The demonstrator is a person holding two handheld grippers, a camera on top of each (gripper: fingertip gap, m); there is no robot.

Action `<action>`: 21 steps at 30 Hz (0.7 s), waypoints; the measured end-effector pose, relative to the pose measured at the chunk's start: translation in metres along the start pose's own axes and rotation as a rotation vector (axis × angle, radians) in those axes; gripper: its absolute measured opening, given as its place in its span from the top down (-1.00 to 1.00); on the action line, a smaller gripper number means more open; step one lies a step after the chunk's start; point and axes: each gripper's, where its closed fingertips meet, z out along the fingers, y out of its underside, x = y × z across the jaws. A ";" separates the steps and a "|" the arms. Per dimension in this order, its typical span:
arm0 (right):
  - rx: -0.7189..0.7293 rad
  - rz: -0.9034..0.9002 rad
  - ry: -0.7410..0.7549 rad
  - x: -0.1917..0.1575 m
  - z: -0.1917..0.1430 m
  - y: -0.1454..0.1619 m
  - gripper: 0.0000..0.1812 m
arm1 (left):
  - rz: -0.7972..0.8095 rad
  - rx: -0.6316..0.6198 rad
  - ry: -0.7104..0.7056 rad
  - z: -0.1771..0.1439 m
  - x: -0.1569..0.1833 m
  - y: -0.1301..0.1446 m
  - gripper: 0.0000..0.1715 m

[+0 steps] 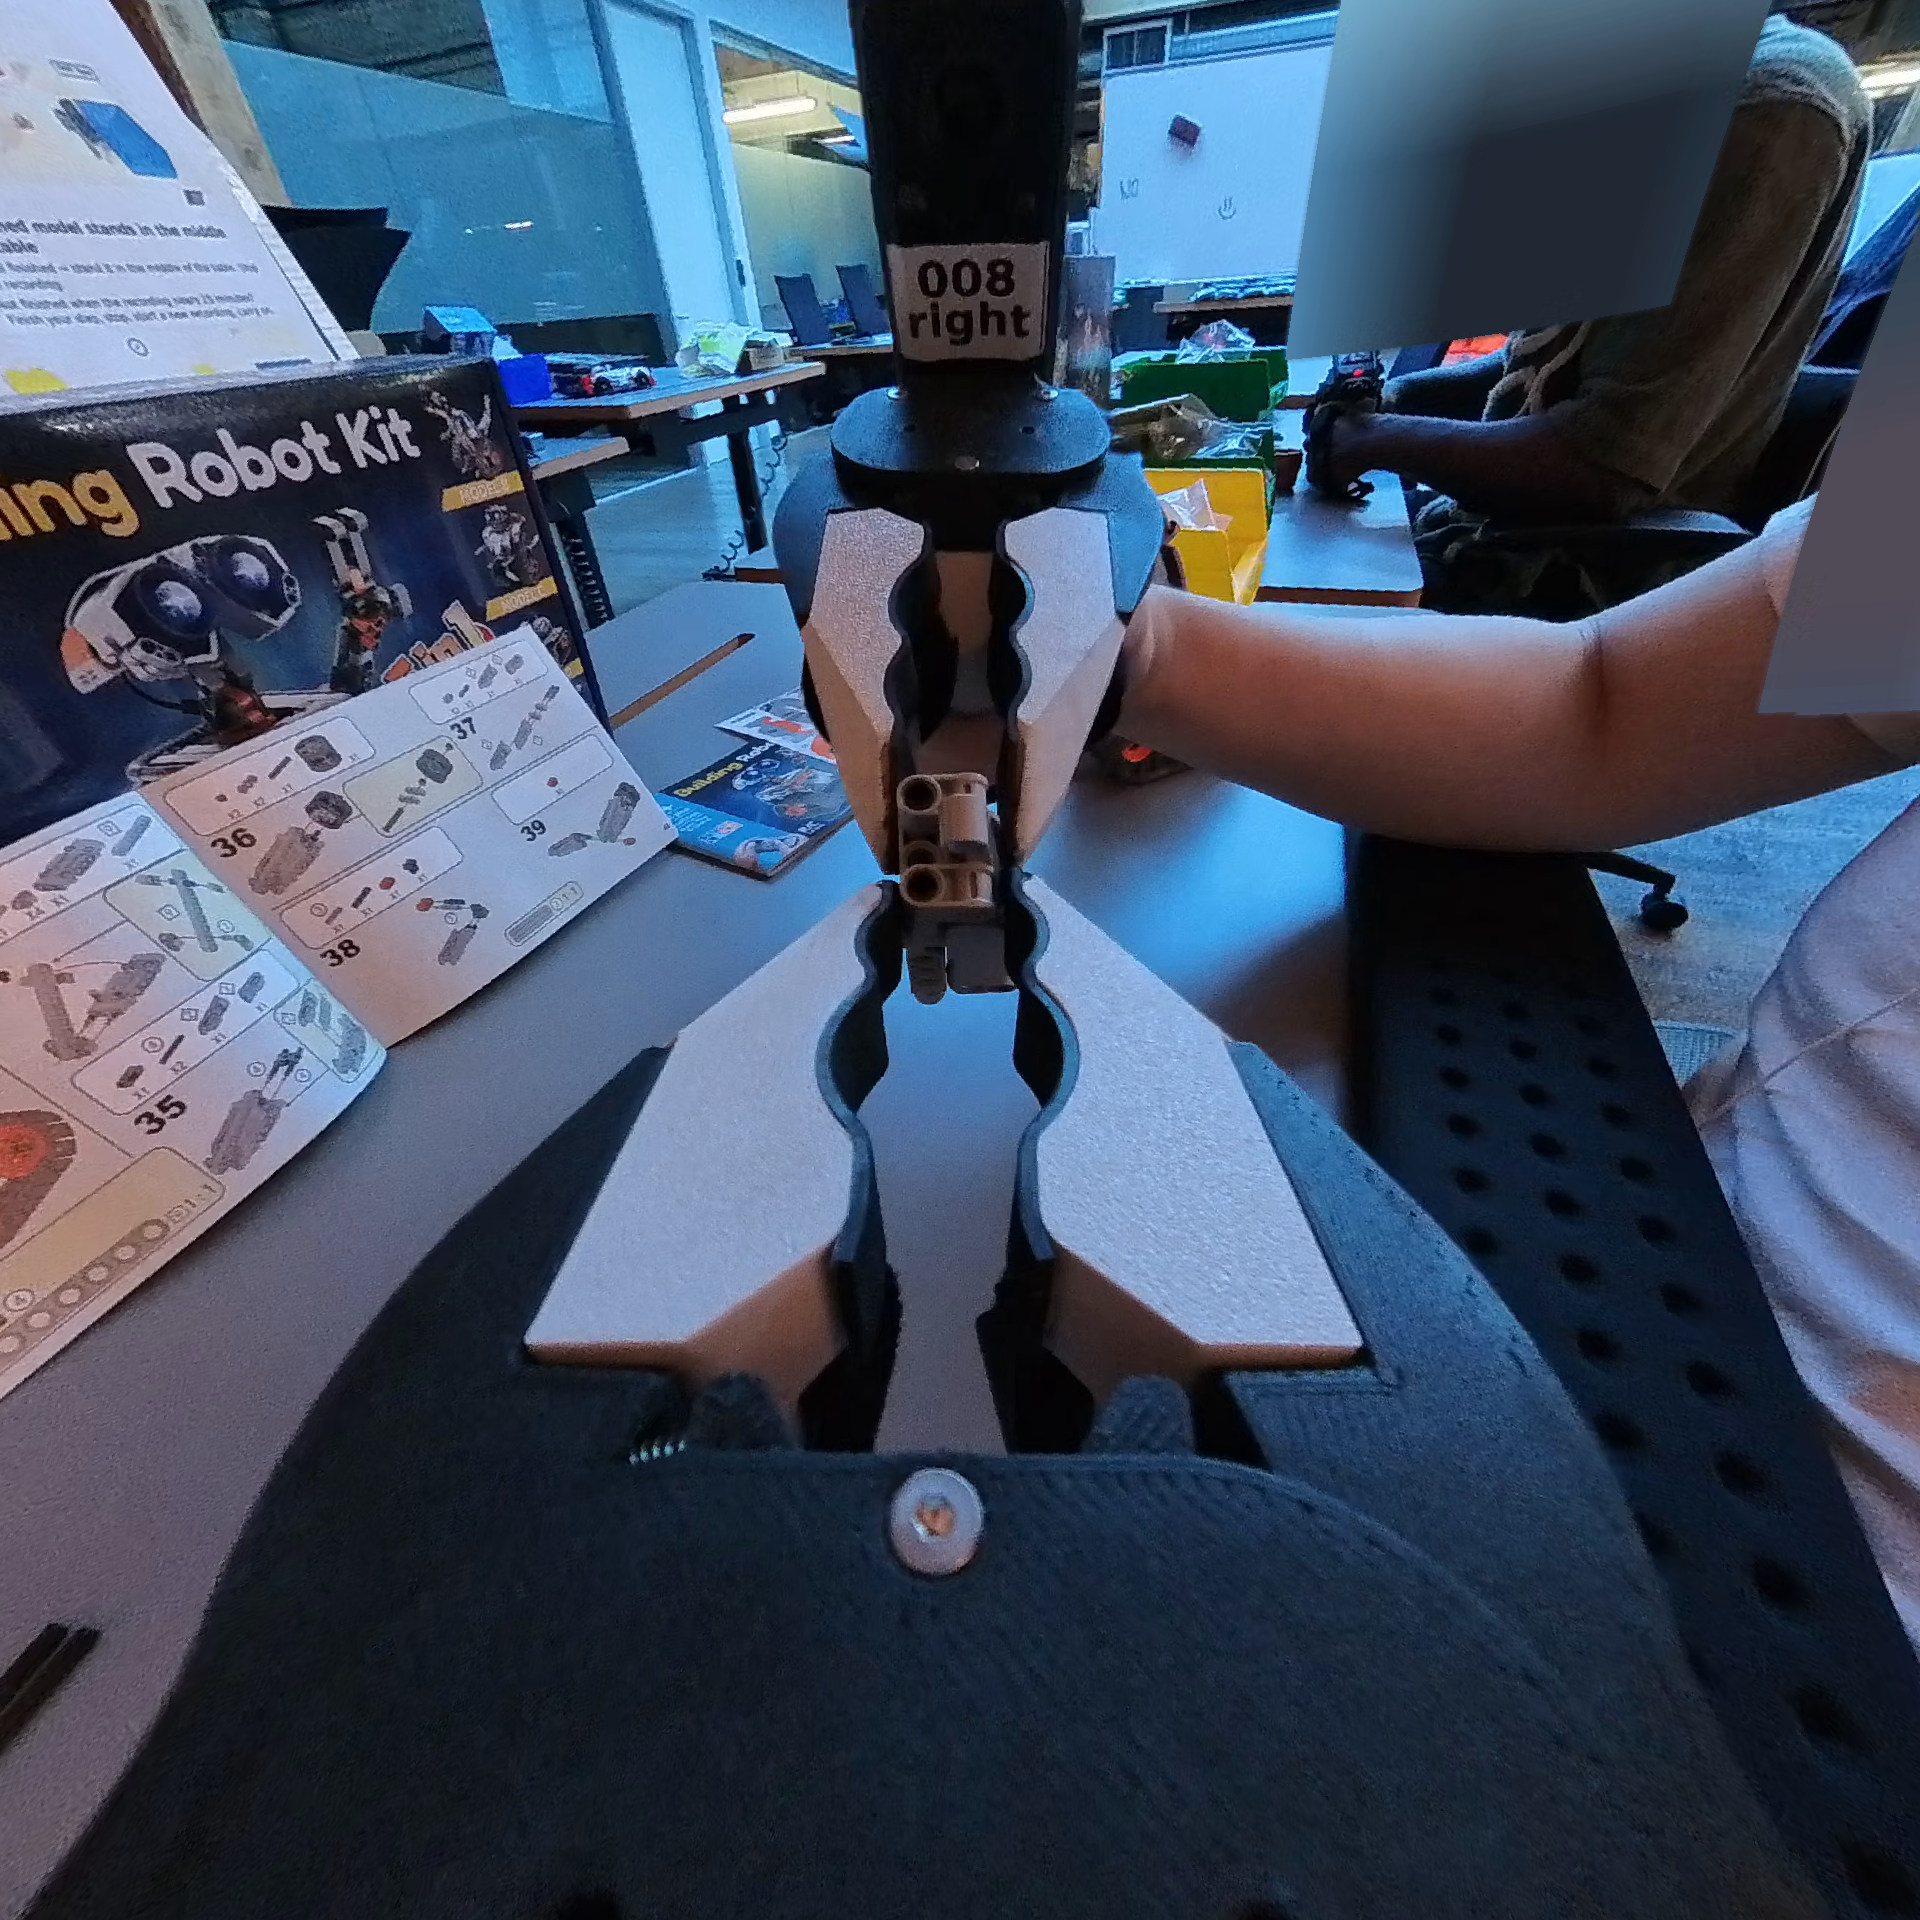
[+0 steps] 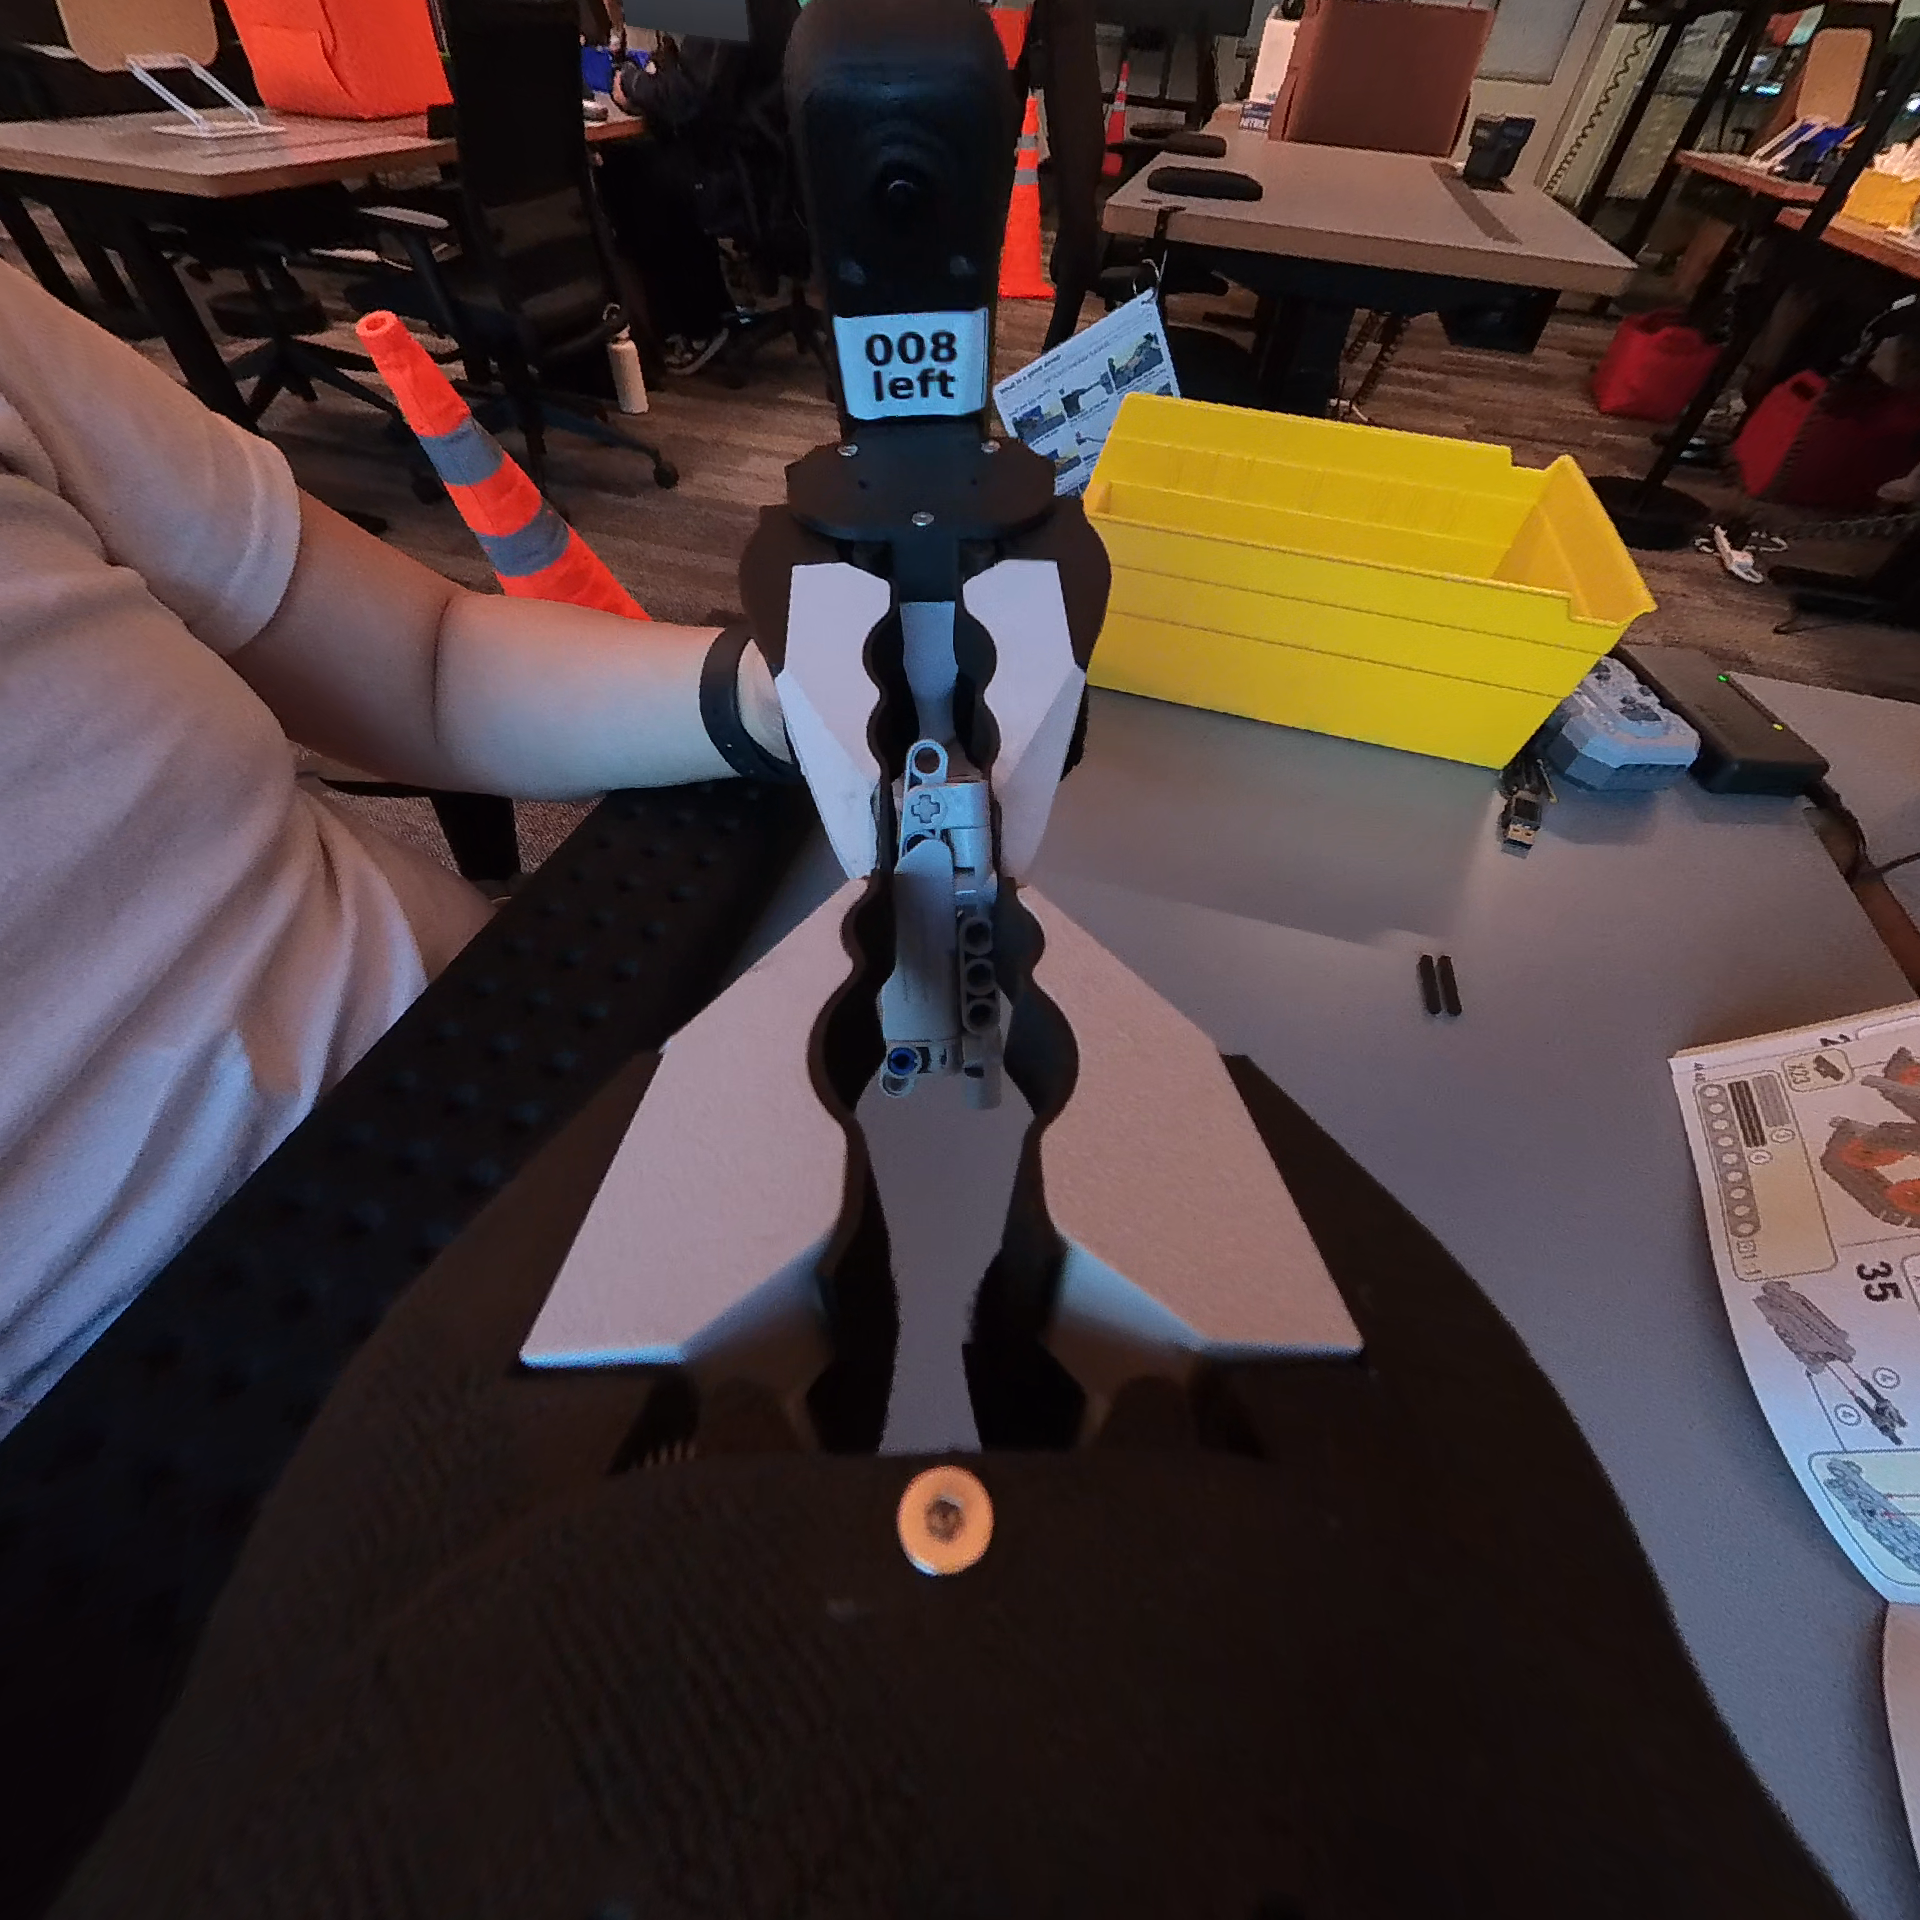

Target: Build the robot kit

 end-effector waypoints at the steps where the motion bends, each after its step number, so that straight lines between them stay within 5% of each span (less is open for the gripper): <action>1: 0.004 -0.001 -0.006 -0.001 0.000 0.000 0.80 | 0.008 -0.003 -0.003 0.000 0.000 0.000 0.80; 6: -0.008 -0.012 0.003 0.000 0.001 0.001 0.79 | 0.051 -0.022 -0.026 0.000 0.000 0.002 0.80; 10: 0.020 -0.023 0.031 -0.003 -0.001 -0.024 0.71 | 0.009 0.107 -0.012 -0.009 0.002 -0.021 0.80; 12: 0.009 -0.081 0.137 0.008 -0.008 -0.027 0.40 | -0.168 0.140 -0.050 -0.013 -0.017 -0.021 0.80; 16: 0.006 -0.078 0.269 0.034 -0.016 -0.012 0.42 | -0.629 0.170 0.011 -0.013 -0.045 0.002 0.81; 21: -0.048 -0.022 0.357 0.054 0.014 0.021 0.35 | -0.799 0.184 -0.067 -0.011 -0.066 0.023 0.81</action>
